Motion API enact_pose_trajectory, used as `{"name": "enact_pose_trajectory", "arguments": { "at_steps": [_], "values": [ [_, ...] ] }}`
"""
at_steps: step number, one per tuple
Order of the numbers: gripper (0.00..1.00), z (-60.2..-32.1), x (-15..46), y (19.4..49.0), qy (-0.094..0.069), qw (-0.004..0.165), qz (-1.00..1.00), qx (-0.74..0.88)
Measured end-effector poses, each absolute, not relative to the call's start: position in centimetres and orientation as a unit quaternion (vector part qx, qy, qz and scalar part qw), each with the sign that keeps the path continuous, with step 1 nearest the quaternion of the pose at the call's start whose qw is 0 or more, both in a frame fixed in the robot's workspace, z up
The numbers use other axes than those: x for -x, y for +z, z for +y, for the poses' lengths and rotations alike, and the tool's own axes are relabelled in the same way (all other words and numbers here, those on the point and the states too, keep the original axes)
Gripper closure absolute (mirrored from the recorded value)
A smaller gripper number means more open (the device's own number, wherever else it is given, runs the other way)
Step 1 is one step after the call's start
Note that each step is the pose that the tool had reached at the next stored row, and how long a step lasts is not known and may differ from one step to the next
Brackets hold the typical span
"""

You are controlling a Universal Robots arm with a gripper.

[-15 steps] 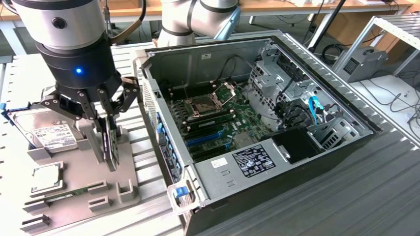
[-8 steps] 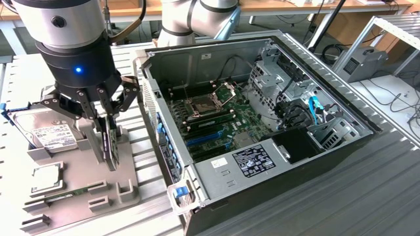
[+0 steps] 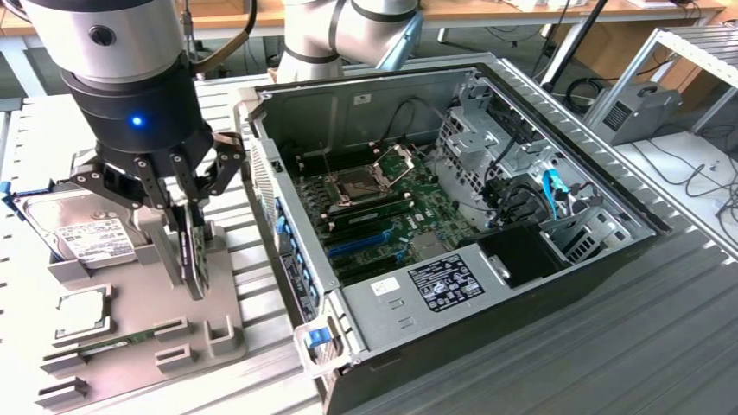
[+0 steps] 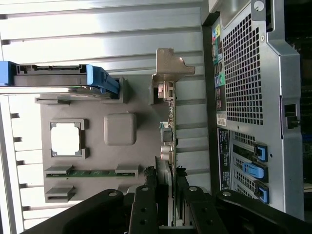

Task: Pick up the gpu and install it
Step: 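Pick up the gpu and move the gpu toward the slot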

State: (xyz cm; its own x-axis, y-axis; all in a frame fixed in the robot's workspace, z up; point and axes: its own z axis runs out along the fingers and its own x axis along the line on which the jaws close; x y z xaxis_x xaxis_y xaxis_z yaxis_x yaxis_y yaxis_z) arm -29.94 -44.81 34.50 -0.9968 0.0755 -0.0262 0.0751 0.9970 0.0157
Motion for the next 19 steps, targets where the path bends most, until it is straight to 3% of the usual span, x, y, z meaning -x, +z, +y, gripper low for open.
{"name": "enact_pose_trajectory", "arguments": {
  "at_steps": [19],
  "values": [
    [0.74, -44.81, 29.93, 34.99, 0.007, 0.013, 0.999, -0.038]
  ]
}}
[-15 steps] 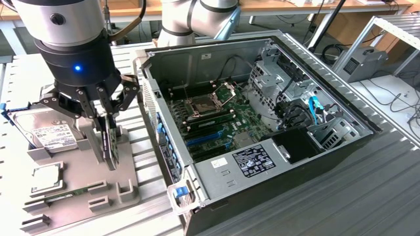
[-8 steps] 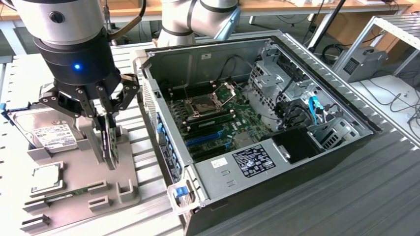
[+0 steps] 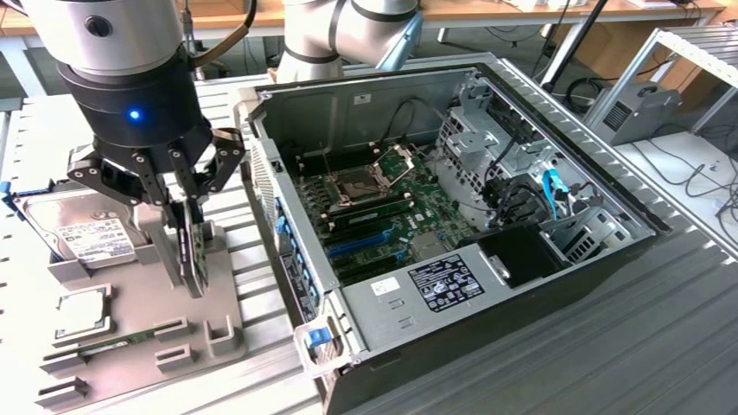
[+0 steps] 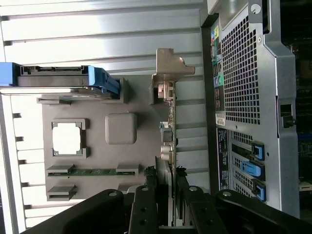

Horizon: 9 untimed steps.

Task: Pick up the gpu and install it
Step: 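Pick up the gpu and move the gpu toward the slot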

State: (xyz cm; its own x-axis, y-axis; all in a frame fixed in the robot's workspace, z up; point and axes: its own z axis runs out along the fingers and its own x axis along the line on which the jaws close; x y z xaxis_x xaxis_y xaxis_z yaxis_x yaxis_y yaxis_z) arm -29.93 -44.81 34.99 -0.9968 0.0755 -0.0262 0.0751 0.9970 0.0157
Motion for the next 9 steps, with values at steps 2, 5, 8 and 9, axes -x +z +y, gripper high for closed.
{"name": "enact_pose_trajectory", "arguments": {
  "at_steps": [2, 5, 8, 9],
  "values": [
    [0.74, -44.81, 29.94, 35.05, 0.007, 0.013, 0.999, -0.038],
    [0.74, -44.81, 29.94, 35.14, 0.007, 0.013, 0.999, -0.038],
    [0.74, -44.81, 29.93, 35.25, 0.007, 0.013, 0.999, -0.038],
    [0.74, -44.81, 29.93, 35.27, 0.007, 0.013, 0.999, -0.038]
  ]
}}
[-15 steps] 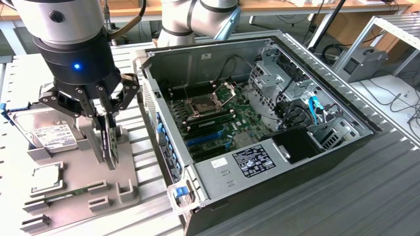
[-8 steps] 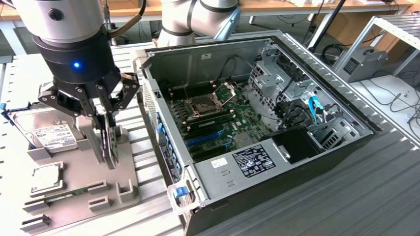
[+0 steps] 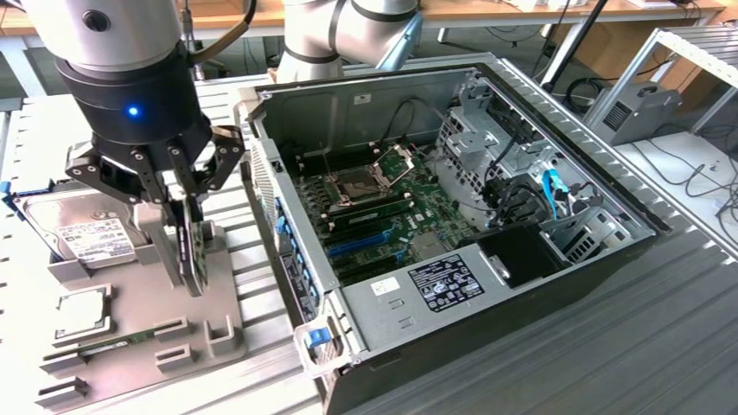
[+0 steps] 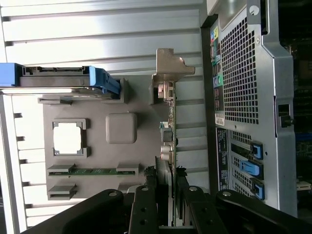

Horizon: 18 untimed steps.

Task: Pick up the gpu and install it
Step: 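Pick up the gpu and move the gpu toward the slot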

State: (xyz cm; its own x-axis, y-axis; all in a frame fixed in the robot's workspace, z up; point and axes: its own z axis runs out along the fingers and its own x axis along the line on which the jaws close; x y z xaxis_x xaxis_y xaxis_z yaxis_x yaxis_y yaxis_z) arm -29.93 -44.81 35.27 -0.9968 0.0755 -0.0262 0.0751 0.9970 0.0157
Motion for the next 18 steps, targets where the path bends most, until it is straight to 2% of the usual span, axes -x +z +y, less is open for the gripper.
{"name": "enact_pose_trajectory", "arguments": {
  "at_steps": [18],
  "values": [
    [0.74, -44.81, 29.93, 35.82, 0.007, 0.013, 0.999, -0.038]
  ]
}}
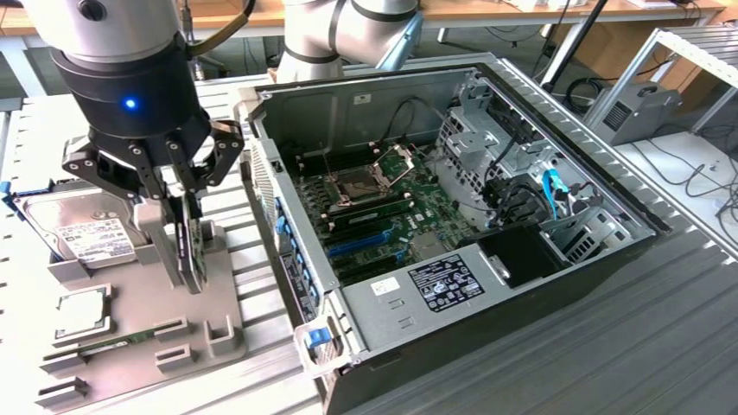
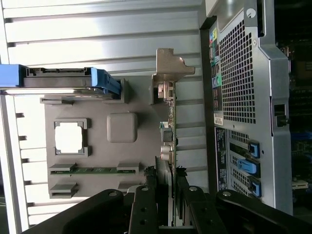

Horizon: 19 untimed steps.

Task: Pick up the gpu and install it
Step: 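Pick up the gpu and move the gpu toward the slot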

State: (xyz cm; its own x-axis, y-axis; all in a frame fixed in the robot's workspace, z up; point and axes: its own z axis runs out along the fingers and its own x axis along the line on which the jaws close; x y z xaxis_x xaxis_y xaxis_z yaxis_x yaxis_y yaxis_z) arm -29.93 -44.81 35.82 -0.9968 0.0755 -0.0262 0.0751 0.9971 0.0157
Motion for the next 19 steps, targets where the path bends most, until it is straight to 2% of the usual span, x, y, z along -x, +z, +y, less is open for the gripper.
{"name": "enact_pose_trajectory", "arguments": {
  "at_steps": [19],
  "values": [
    [0.74, -44.81, 29.93, 36.45, 0.007, 0.013, 0.999, -0.038]
  ]
}}
